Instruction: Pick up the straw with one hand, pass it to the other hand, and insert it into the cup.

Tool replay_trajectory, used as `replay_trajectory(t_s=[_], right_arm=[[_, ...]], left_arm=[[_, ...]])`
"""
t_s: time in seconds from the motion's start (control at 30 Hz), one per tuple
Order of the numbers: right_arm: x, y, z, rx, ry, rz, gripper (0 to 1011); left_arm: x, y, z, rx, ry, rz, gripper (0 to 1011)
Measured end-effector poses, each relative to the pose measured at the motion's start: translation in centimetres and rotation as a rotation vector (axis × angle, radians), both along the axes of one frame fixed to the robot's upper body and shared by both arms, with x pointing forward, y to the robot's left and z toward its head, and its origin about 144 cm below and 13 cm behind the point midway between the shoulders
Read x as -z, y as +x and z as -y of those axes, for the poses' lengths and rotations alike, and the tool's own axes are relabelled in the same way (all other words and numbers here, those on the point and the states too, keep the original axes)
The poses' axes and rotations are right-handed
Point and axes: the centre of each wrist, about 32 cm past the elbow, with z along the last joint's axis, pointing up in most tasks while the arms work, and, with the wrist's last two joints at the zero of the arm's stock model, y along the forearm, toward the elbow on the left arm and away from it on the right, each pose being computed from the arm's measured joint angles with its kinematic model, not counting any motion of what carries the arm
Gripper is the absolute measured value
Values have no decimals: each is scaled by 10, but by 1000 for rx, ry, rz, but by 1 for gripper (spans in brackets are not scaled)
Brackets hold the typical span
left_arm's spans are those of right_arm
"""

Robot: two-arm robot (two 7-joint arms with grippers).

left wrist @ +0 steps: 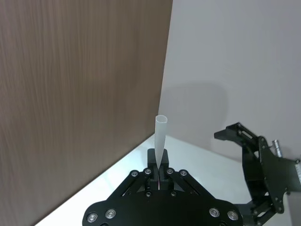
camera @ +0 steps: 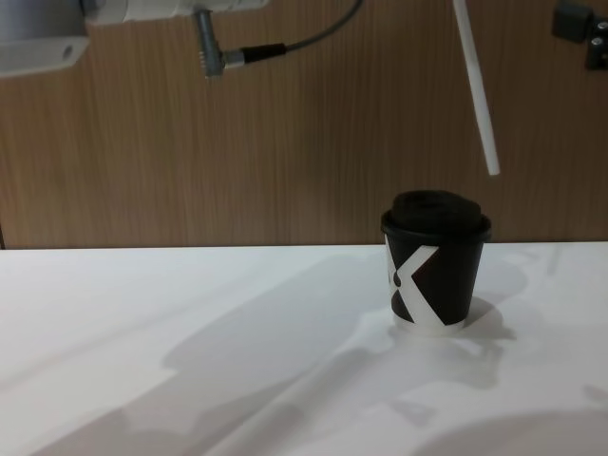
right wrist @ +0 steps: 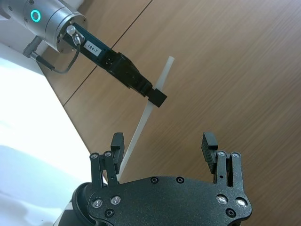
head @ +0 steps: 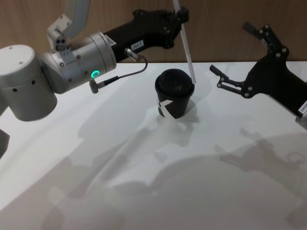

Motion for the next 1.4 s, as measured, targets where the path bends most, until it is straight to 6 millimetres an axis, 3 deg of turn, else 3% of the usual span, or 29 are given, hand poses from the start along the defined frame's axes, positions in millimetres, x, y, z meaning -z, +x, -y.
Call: replay_trajectory(t_s=[0.63, 1.4], right_arm=[[0, 0, 0, 0, 0, 0, 1001], [0, 0, 0, 0, 0, 0, 1001]], left_arm=[[-12, 0, 11, -34, 161, 60, 12], [-13, 2, 13, -54, 216, 88, 13]])
